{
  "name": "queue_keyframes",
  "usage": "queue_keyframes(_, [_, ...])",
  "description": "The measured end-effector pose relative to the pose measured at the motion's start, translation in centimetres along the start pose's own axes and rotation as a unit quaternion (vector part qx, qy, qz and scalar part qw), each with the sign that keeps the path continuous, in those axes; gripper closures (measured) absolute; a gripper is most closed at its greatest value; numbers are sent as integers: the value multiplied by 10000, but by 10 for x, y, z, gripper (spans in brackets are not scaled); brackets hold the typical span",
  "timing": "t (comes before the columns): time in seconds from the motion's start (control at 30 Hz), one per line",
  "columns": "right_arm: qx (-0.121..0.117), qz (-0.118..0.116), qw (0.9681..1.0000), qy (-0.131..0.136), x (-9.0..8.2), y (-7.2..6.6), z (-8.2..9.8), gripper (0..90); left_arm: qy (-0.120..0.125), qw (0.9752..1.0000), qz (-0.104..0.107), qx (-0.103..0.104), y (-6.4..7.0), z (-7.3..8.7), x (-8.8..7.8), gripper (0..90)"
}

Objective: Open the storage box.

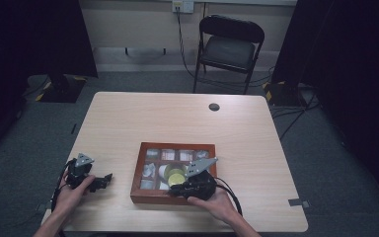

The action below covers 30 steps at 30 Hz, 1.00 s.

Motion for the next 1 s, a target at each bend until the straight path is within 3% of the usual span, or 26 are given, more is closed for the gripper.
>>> queue_keyframes(1.0, [207,-28,9995,245,-24,-1,-17,812,-2,10000,-1,0,0,0,0,0])
Point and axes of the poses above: each handheld gripper's, and its own axes: x roughly forward along the jaws, z roughly out of its underside, y roughly to its right, the point moved 4 cm from there along x, roughly forward along the jaws, and after that the axes turned 8 degrees about -y, right-handed, at the moved point
